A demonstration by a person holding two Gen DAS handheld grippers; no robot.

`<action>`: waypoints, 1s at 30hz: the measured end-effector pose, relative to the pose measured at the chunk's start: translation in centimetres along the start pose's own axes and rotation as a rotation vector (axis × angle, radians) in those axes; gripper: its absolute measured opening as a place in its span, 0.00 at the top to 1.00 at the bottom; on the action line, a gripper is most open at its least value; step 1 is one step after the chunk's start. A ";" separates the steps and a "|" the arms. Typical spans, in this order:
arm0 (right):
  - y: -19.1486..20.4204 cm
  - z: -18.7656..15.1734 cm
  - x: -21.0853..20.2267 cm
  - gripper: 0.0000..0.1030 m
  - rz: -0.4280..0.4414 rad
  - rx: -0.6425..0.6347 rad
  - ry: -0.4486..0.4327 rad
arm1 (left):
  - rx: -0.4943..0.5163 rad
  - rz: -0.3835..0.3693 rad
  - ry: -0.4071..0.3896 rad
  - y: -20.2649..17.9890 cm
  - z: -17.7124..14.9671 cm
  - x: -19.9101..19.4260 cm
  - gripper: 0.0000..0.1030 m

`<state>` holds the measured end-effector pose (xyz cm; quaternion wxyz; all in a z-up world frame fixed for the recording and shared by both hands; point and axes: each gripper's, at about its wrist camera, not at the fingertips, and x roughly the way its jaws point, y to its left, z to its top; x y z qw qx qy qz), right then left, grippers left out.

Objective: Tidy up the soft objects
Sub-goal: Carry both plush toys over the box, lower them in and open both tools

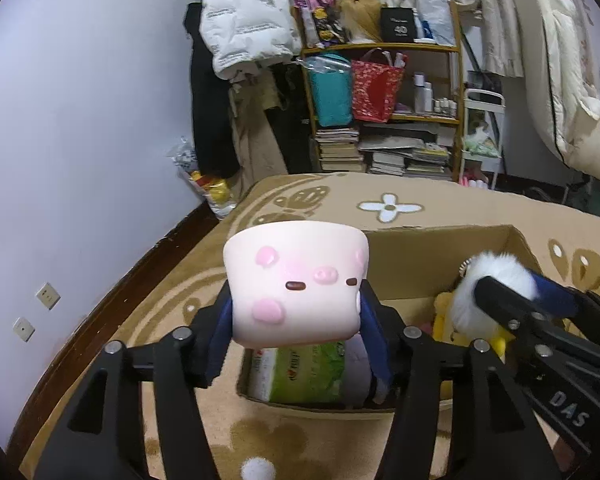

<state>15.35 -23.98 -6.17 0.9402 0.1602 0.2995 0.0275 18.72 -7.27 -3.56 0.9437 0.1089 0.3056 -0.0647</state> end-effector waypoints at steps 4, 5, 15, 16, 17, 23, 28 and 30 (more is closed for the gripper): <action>0.1 0.1 -0.7 0.37 -0.015 0.002 -0.018 | -0.014 -0.002 0.011 0.5 -0.1 -0.1 0.31; 0.2 0.1 -0.8 0.31 -0.018 -0.002 -0.021 | -0.013 0.008 0.001 0.6 -0.2 -0.3 0.27; 0.3 -0.2 -1.4 0.10 -0.057 -0.018 0.011 | -0.054 0.016 -0.048 2.1 0.0 -2.1 0.03; 0.4 -0.2 -1.6 0.09 -0.060 -0.021 0.009 | -0.059 0.016 -0.047 2.3 0.0 -2.3 0.02; 0.5 -0.2 -1.7 0.07 -0.065 -0.025 0.008 | -0.064 0.018 -0.045 2.5 0.0 -2.4 0.01; 1.0 -0.7 -2.9 0.00 -0.088 -0.032 -0.008 | -0.109 0.032 -0.026 3.9 -0.4 -3.6 0.00; 1.3 -0.7 -4.6 0.00 -0.101 -0.042 -0.036 | -0.119 0.048 -0.018 5.0 -0.8 -5.0 0.00; 1.3 -0.7 -5.3 0.00 -0.105 -0.041 -0.043 | -0.116 0.051 -0.024 5.3 -1.0 -5.9 0.00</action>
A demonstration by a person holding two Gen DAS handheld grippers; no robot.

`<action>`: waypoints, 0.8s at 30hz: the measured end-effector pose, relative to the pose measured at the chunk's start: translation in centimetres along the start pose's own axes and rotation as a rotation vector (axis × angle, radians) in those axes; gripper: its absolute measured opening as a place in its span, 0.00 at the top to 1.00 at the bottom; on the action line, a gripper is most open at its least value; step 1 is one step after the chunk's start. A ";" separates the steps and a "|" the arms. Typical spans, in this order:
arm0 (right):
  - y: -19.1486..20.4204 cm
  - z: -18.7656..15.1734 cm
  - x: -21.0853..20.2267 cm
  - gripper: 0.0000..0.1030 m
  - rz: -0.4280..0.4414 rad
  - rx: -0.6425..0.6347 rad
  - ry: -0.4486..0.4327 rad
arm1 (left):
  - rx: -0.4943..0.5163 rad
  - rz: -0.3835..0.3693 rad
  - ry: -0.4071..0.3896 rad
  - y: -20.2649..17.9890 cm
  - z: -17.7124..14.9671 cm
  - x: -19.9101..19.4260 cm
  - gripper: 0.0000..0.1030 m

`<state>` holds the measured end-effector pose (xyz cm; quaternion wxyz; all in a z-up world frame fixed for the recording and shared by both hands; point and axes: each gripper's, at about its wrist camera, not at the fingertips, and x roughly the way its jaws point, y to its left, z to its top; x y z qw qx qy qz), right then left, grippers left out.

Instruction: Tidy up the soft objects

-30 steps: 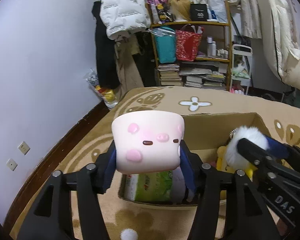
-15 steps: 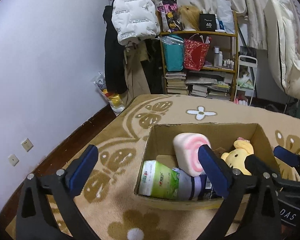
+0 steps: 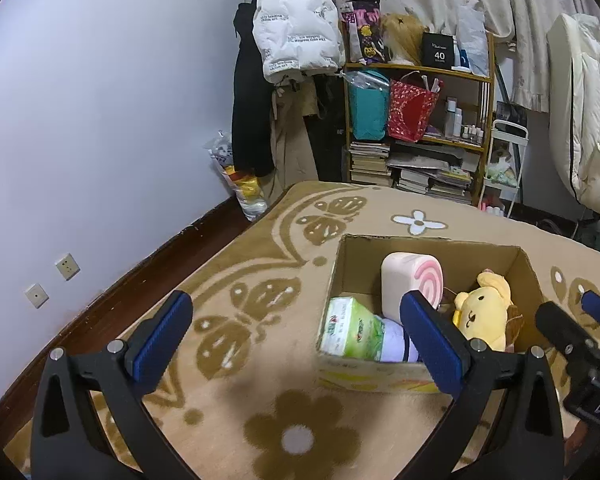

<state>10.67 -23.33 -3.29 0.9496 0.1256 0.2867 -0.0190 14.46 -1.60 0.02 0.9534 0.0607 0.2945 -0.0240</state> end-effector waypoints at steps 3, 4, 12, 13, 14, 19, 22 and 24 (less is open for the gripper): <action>0.0 0.1 -1.2 0.00 -0.008 -0.005 -0.012 | 0.009 0.006 -0.008 0.3 0.0 -1.1 0.00; -0.1 0.1 -1.7 0.00 -0.009 -0.009 -0.017 | 0.013 0.006 -0.011 0.3 0.0 -1.6 0.00; 0.6 0.3 -4.9 0.00 -0.011 -0.044 -0.052 | 0.063 0.013 -0.056 0.7 -0.5 -5.8 0.01; 0.7 0.2 -5.2 0.00 -0.011 -0.046 -0.055 | 0.063 0.013 -0.061 0.8 -0.5 -6.3 0.01; 0.8 0.2 -5.6 0.00 -0.010 -0.046 -0.057 | 0.063 0.011 -0.065 0.9 -0.6 -6.8 0.01; 1.1 -0.5 -7.2 0.00 -0.008 -0.050 -0.066 | 0.057 -0.003 -0.078 1.3 -1.2 -8.7 0.01; 1.0 -0.8 -7.9 0.00 -0.007 -0.049 -0.069 | 0.075 0.003 -0.076 1.0 -1.9 -9.3 0.01; 1.1 -1.0 -8.3 0.00 -0.008 -0.049 -0.071 | 0.088 0.004 -0.071 0.7 -2.3 -9.6 0.00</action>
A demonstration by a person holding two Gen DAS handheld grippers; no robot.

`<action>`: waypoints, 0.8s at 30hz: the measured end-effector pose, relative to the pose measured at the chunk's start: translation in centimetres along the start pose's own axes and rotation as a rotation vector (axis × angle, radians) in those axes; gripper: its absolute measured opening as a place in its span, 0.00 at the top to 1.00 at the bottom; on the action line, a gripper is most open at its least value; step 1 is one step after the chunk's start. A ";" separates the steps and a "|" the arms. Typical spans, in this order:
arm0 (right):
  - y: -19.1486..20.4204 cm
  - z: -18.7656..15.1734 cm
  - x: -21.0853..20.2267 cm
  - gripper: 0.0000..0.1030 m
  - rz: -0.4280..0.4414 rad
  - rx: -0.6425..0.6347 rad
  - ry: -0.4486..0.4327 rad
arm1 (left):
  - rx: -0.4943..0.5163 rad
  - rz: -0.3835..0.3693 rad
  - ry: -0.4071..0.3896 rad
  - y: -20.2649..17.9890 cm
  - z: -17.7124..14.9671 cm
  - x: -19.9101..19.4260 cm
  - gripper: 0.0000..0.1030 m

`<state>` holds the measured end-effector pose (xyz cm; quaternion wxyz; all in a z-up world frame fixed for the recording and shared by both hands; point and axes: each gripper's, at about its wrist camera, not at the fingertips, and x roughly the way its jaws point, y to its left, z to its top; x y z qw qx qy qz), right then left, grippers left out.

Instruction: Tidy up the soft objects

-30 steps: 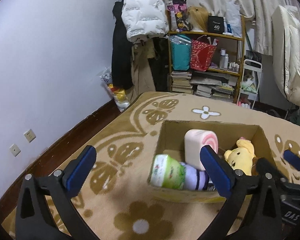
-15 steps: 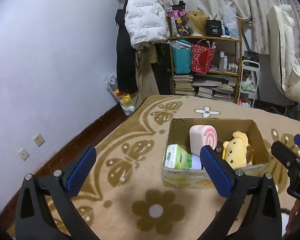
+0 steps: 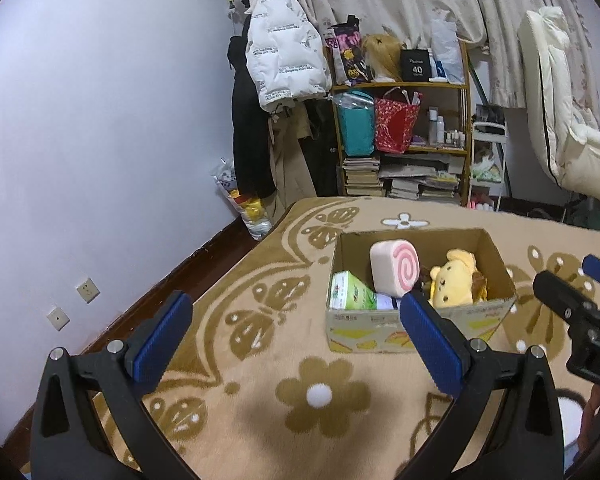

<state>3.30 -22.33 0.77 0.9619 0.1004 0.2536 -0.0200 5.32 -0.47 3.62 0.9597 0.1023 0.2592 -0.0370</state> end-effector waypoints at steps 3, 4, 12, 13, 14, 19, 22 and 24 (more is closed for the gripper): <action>0.0 0.0 0.0 0.00 0.000 0.001 0.000 | 0.015 -0.004 -0.003 -0.4 -0.4 -0.4 0.00; -0.1 -0.3 -0.3 0.00 -0.001 0.002 0.000 | 0.016 -0.005 -0.003 -0.5 -0.4 -0.5 0.00; -0.5 -1.7 -1.2 0.00 -0.008 0.018 0.015 | 0.051 -0.016 0.044 -1.8 -1.6 0.9 0.00; -0.5 -1.8 -1.0 0.00 -0.010 0.016 0.019 | 0.055 -0.016 0.050 -2.0 -1.7 1.2 0.00; -0.5 -1.9 -1.0 0.00 -0.012 0.014 0.025 | 0.060 -0.016 0.054 -2.2 -1.8 1.4 0.00; -0.6 -2.0 0.2 0.00 -0.016 0.021 0.053 | 0.078 -0.015 0.068 -2.8 -2.2 2.1 0.00; -0.6 -2.1 0.7 0.00 -0.018 0.018 0.064 | 0.079 -0.007 0.069 -2.8 -2.3 2.3 0.00; -0.7 -2.2 1.0 0.00 -0.020 0.018 0.069 | 0.063 -0.006 0.066 -2.6 -2.3 2.4 0.00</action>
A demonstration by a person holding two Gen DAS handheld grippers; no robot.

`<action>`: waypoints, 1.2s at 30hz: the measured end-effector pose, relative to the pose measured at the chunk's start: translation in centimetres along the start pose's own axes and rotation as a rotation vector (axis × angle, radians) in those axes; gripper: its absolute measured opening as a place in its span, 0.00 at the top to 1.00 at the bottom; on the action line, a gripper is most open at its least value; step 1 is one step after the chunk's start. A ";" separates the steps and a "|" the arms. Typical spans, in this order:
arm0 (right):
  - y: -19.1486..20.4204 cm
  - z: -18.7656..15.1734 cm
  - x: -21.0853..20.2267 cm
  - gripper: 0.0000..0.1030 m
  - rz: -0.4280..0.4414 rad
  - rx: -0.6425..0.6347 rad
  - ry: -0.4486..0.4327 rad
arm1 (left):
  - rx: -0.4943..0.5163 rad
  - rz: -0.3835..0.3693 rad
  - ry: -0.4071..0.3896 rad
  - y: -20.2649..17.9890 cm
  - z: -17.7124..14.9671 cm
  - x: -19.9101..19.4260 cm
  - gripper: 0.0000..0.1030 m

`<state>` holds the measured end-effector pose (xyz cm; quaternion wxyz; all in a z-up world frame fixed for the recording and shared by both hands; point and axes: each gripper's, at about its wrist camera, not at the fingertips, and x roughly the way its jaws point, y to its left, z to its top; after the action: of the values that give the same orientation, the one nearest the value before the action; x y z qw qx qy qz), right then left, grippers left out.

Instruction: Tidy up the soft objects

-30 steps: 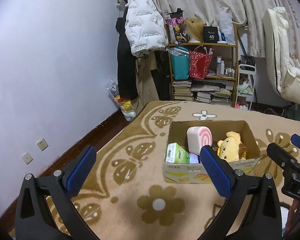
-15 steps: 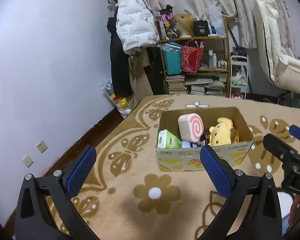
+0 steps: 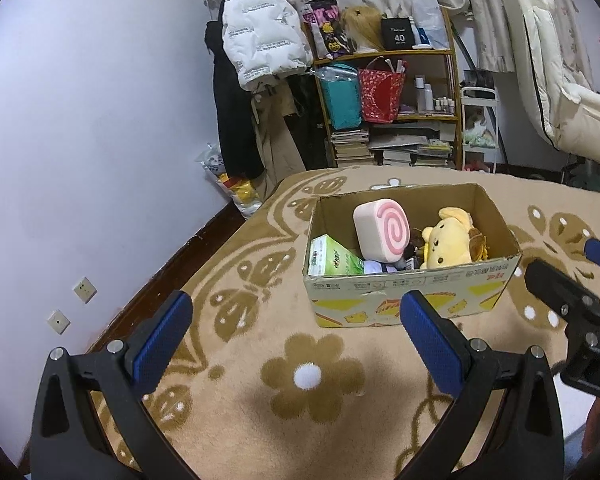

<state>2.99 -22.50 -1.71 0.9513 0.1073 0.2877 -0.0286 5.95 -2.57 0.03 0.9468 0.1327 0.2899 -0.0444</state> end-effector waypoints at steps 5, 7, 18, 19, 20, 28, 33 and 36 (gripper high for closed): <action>-0.1 -0.1 0.5 0.00 -0.003 0.011 0.009 | -0.022 -0.018 0.009 0.4 0.0 0.4 0.00; -0.3 -0.2 0.6 0.00 -0.003 0.022 0.017 | -0.025 -0.018 0.008 0.6 0.0 0.4 0.00; -0.4 -0.3 0.4 0.00 -0.012 0.025 0.006 | -0.041 -0.022 -0.005 0.7 0.2 0.1 0.00; -0.5 -0.2 0.4 0.00 -0.012 0.025 0.007 | -0.042 -0.022 -0.005 0.7 0.2 0.1 0.00; -0.5 -0.3 0.4 0.00 -0.013 0.027 0.007 | -0.045 -0.023 -0.005 0.7 0.3 0.1 0.00; -0.5 -0.2 0.4 0.00 -0.015 0.022 0.008 | -0.046 -0.022 -0.002 0.7 0.3 0.1 0.00; -0.6 -0.2 0.2 0.00 -0.026 0.019 -0.002 | -0.053 -0.024 -0.007 0.6 0.2 -0.1 0.00; -0.7 -0.2 0.2 0.00 -0.027 0.018 -0.001 | -0.053 -0.023 -0.007 0.3 0.2 -0.1 0.00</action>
<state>2.99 -23.12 -2.15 0.9500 0.1119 0.2882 -0.0439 6.02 -2.33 0.31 0.9503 0.1040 0.2893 -0.0482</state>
